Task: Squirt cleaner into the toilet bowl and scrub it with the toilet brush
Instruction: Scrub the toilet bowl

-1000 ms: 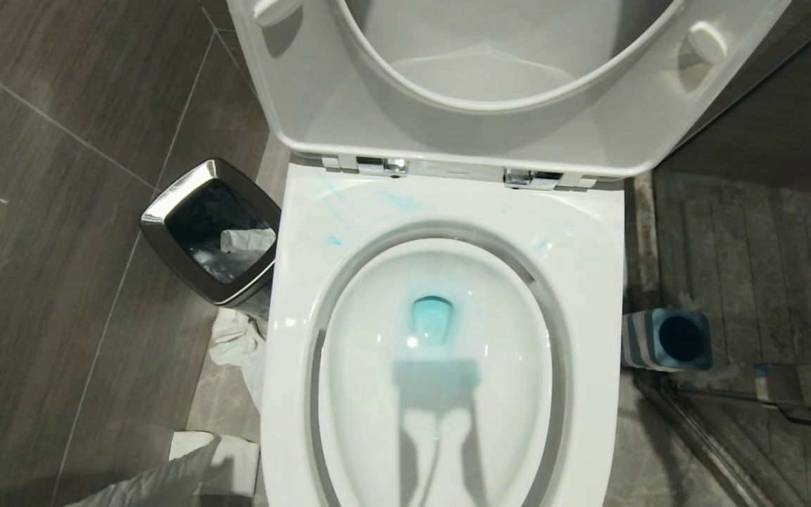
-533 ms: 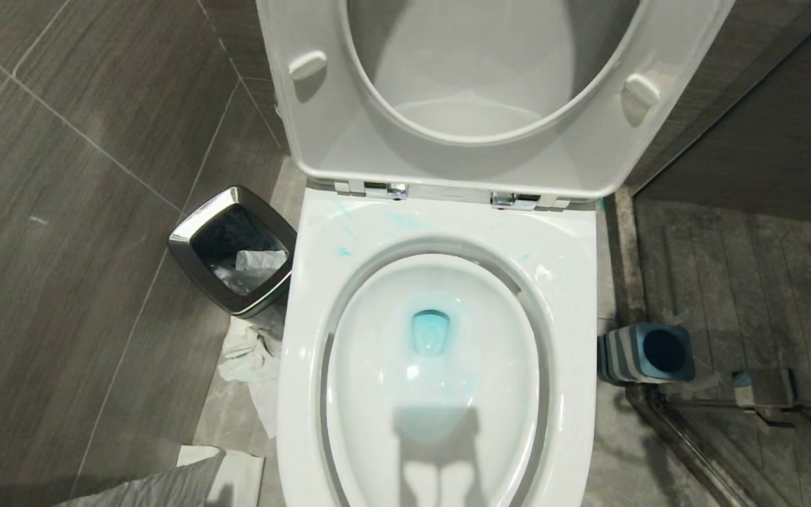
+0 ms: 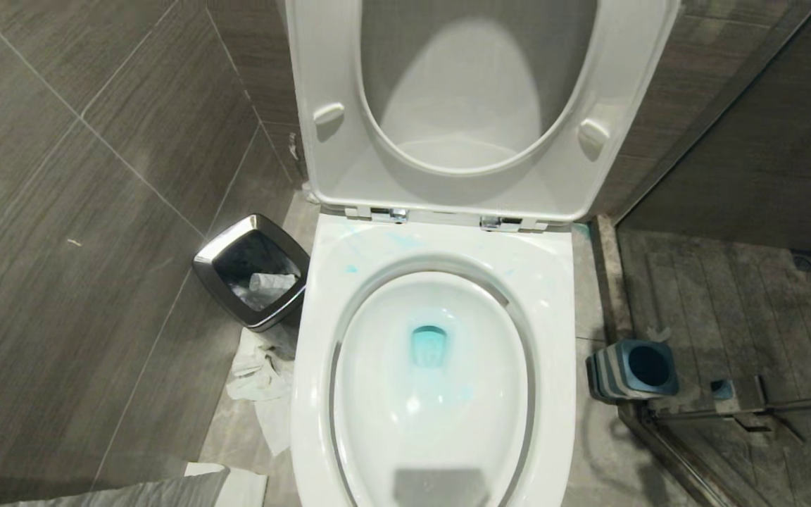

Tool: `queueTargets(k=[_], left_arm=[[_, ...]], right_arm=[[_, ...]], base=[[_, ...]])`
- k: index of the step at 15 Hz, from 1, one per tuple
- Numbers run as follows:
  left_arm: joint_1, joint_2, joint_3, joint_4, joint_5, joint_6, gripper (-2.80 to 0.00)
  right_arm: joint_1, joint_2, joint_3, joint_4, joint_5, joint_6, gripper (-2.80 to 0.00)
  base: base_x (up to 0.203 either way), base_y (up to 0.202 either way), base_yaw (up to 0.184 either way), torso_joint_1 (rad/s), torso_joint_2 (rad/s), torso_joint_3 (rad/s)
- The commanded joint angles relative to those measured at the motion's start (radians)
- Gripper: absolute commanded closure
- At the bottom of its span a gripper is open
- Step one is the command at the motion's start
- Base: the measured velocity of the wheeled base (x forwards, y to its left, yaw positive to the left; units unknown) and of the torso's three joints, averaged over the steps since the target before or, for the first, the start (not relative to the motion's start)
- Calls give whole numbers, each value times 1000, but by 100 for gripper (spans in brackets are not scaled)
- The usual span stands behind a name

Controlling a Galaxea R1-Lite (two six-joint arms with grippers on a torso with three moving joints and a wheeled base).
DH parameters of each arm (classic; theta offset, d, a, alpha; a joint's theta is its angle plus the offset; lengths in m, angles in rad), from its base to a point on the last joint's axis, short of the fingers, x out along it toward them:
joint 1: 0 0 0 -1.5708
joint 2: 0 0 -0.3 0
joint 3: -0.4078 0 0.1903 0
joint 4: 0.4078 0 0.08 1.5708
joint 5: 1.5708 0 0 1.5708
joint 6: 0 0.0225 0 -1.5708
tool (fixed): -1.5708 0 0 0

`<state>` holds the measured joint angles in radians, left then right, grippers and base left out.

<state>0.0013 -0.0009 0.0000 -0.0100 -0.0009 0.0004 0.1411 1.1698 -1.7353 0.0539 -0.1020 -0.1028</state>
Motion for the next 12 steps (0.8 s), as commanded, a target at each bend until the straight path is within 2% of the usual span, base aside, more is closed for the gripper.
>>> queueTargets(k=[1,4,8,10,12], left_arm=[[0,1,8,-1,-1,0,0],[0,1,8,-1,-1,0,0],[0,1,8,-2,-1,0,0],[0,1,8,-1,-1,0,0],[0,1,8,-1,1,0,0]], right_arm=[[32,68,-8,-4,10,0,0],[166,146,-5,-13,13,0,0],[351,282,4,-124,-2,-25,0],[468,300,46,-149,-61,-29,0],[553,318,153,-205,-103,-41,0]], base=[[0,0,0,2,2,161],[0,0,0,4,1,56],[0,0,0,0,0,0],[0,0,0,0,0,0],[0,0,0,0,0,0]])
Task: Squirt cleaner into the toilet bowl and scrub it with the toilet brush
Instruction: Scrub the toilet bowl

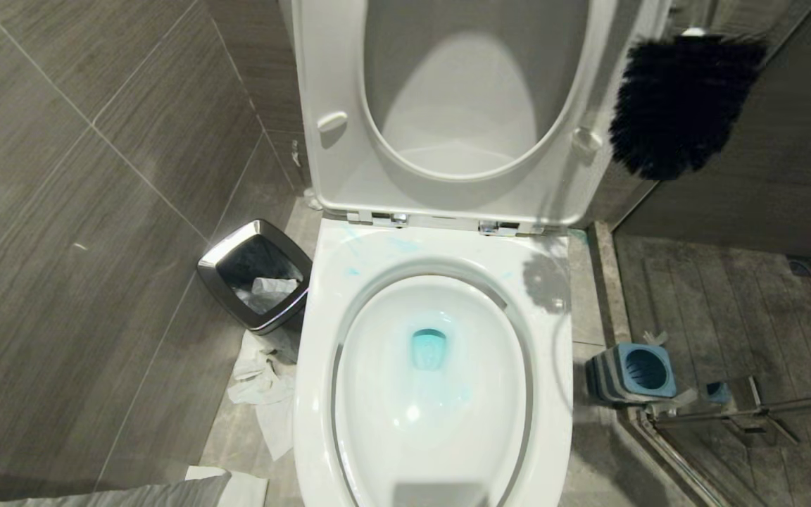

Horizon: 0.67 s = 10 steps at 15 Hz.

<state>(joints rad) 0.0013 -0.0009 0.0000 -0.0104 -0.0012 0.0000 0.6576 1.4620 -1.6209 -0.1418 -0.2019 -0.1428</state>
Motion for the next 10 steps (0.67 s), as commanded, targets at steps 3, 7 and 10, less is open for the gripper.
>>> queueTargets(k=[3,7,10], left_arm=[[0,1,8,0,0,0,0],[0,1,8,0,0,0,0],[0,1,8,0,0,2,0]], right_arm=[[98,101,135,-260,-32,-92,0],[213,127,278,-442,-131,-152,0],[243,127,421,-560,-155,-153,0]], base=[[0,0,0,0,0,0],[0,0,0,0,0,0],[0,0,0,0,0,0]])
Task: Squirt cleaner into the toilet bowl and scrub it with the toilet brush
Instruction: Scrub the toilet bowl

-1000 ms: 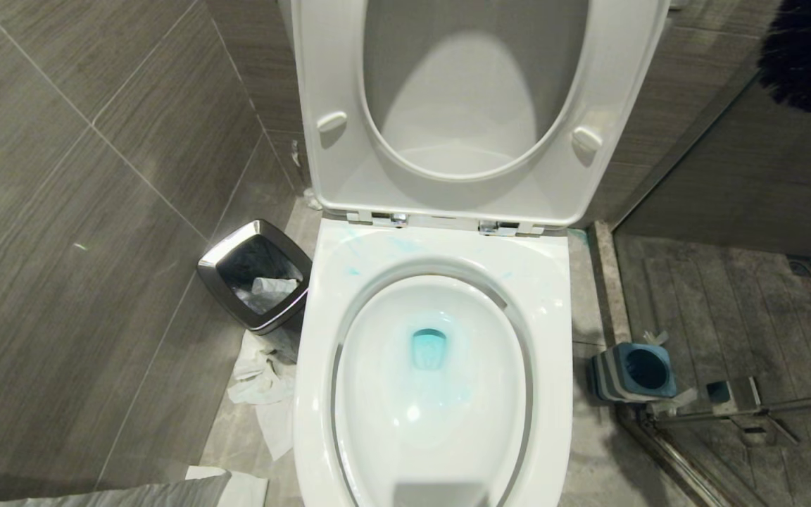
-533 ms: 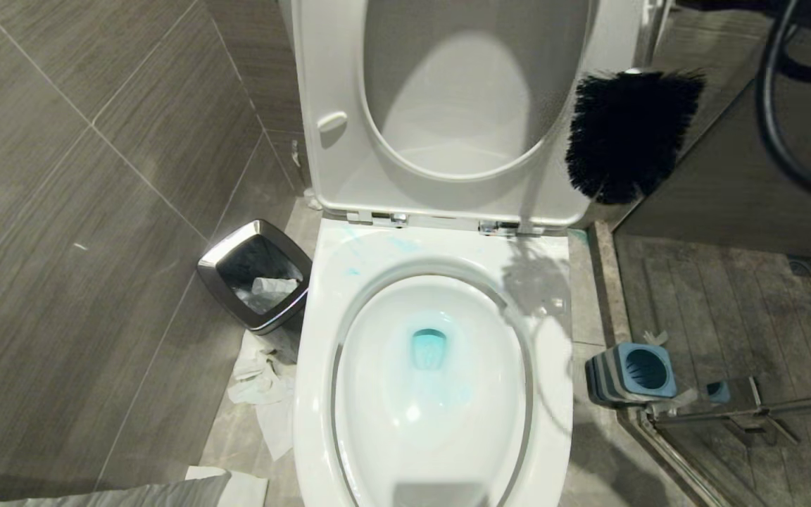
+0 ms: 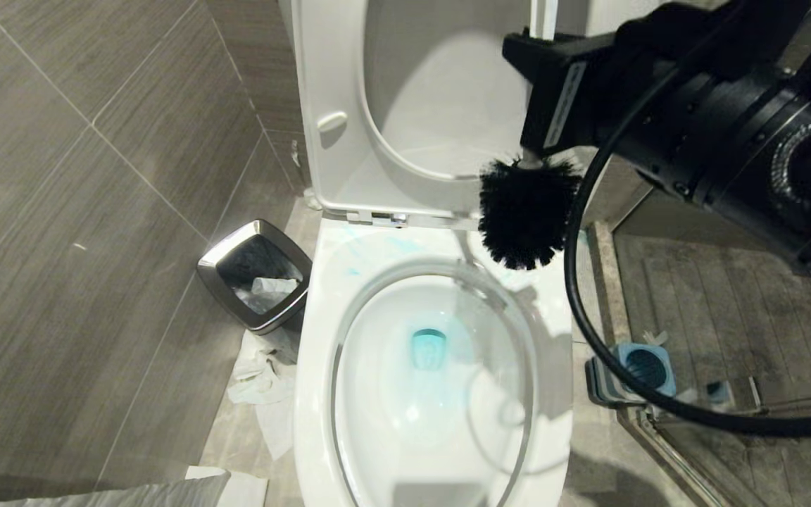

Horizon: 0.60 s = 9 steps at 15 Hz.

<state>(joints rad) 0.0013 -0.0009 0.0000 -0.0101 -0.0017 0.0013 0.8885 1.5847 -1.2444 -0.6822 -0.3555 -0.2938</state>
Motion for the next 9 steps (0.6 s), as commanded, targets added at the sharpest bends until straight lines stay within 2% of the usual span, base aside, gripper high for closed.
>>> queueTargets(k=[1,5,9], left_arm=[[0,1,8,-1,0,0,0],[0,1,8,1,0,-1,0],[0,1,8,1,0,-1,0]], right_arm=[[20,4,87,-49,-3,-1,0],[52,4,236,-125,-3,12,0],[58,53,254,-128,-2,59,0]], base=[[0,0,0,0,0,0],[0,0,0,2,1,24],[0,0,0,7,2,175]])
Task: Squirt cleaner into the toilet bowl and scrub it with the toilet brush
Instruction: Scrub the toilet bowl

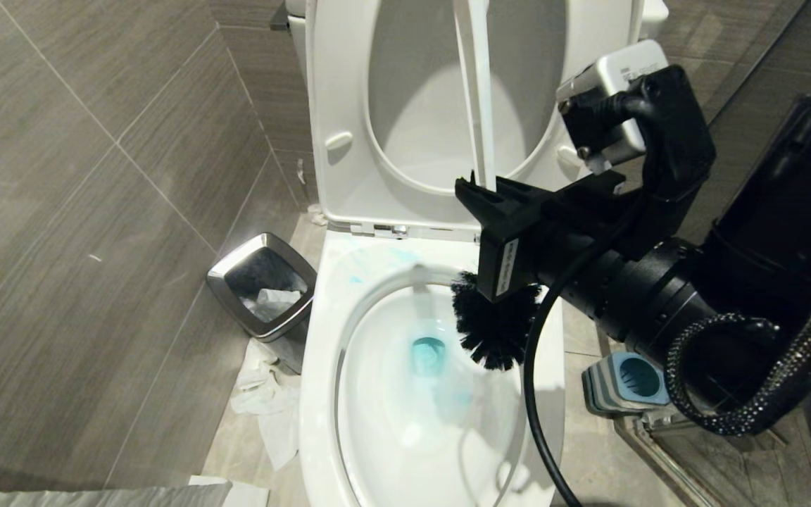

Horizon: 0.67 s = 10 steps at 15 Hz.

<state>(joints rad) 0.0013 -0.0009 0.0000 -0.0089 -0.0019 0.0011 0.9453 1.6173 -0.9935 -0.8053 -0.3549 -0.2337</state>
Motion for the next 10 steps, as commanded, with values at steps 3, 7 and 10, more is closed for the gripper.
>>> queueTargets(k=[3,7,10], left_arm=[[0,1,8,0,0,-1,0],[0,1,8,0,0,-1,0],[0,1,8,0,0,-1,0]], right_arm=[[-3,52,16,-4,-2,29,0],[-31,141,-33,-9,-4,97,0],[-71,257,-72,-154,0,104,0]], base=[[0,0,0,0,2,200],[0,0,0,0,1,201],[0,0,0,3,3,199]])
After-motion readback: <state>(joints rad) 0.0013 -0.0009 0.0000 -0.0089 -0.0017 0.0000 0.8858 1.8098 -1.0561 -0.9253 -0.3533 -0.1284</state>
